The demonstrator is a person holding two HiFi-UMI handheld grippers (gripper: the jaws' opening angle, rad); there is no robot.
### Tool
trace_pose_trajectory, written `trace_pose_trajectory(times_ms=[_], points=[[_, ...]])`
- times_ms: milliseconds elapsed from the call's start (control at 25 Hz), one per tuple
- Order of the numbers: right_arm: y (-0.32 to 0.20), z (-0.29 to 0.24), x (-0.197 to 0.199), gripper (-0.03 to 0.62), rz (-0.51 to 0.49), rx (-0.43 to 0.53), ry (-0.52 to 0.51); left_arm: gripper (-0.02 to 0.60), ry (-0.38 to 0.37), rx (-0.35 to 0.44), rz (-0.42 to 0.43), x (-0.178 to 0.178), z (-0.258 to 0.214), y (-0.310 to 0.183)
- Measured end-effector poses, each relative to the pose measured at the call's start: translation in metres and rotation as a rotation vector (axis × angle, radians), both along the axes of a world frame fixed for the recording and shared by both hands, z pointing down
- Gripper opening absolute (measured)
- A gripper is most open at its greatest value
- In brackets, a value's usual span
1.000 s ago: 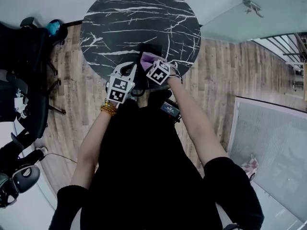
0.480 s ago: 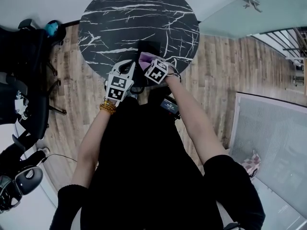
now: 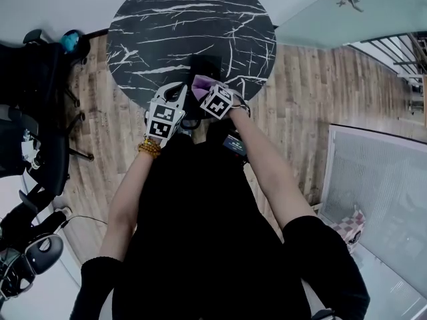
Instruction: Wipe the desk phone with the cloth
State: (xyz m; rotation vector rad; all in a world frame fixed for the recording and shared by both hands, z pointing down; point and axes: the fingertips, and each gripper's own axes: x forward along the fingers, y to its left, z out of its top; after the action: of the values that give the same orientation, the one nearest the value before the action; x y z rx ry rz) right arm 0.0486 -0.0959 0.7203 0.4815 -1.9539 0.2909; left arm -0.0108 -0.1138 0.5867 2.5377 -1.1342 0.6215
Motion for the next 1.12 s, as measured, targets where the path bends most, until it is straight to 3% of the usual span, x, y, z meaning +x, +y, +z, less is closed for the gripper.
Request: trace_pose_trajectory(times_ms=[640,1120], points=[[0.017,0.008,-0.001,0.058,0.004,-0.037,-0.023,0.014,-0.015,-0.008,0.002,-0.002,0.003,-0.002],[0.026,0.015,0.000,0.058,-0.087,-0.040,0.021,0.014,-0.030,-0.016,0.039,0.005,0.010,0.005]])
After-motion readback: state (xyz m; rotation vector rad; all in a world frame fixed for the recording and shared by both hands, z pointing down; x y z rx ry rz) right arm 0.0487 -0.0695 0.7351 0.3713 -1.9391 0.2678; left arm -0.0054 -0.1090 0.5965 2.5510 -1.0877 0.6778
